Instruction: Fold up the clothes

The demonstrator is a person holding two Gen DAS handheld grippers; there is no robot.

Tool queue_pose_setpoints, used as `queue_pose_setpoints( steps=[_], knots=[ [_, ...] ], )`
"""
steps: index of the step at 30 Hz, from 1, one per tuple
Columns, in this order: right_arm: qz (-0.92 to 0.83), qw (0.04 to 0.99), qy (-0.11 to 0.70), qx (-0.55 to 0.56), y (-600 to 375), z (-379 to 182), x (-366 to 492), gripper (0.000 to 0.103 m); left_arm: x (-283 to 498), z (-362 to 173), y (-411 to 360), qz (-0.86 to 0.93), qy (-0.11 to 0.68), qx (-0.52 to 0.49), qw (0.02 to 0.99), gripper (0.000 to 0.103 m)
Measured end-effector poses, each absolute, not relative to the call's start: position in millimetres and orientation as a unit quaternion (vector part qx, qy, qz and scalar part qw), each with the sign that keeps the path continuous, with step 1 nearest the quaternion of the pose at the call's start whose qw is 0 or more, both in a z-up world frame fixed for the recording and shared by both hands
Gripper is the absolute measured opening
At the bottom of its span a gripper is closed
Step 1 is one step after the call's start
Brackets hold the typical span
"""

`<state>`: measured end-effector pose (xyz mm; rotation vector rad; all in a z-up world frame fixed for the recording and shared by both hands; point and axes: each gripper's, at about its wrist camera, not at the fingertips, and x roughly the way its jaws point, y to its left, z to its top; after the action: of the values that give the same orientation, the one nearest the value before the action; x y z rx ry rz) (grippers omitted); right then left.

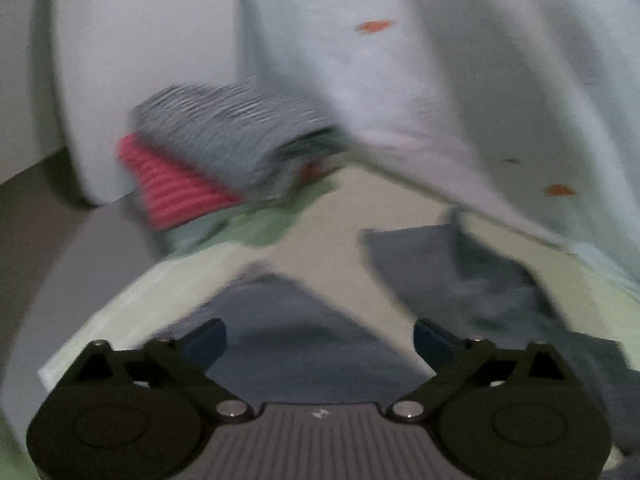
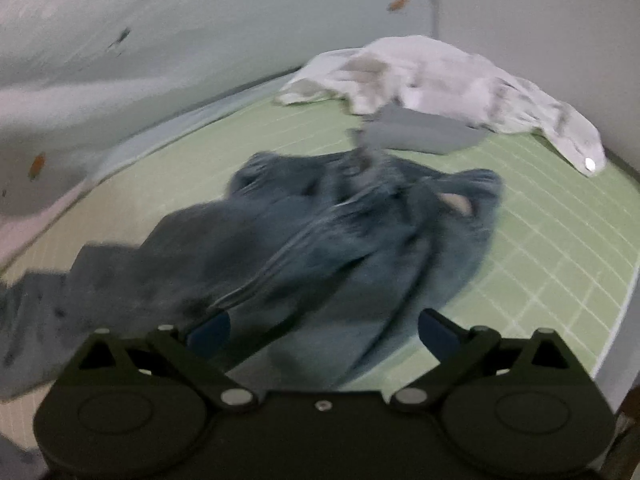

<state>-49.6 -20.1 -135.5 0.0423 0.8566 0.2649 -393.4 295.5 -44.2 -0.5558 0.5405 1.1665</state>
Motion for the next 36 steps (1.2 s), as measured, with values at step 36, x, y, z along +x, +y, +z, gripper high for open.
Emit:
queue_pose_setpoints(
  steps=[36],
  knots=[
    [0.222, 0.836, 0.501, 0.028, -19.0, -184.3, 182.8, 0.084, -66.8, -136.1, 242.9, 0.357, 0.398, -0.409, 0.739, 0.081]
  ],
)
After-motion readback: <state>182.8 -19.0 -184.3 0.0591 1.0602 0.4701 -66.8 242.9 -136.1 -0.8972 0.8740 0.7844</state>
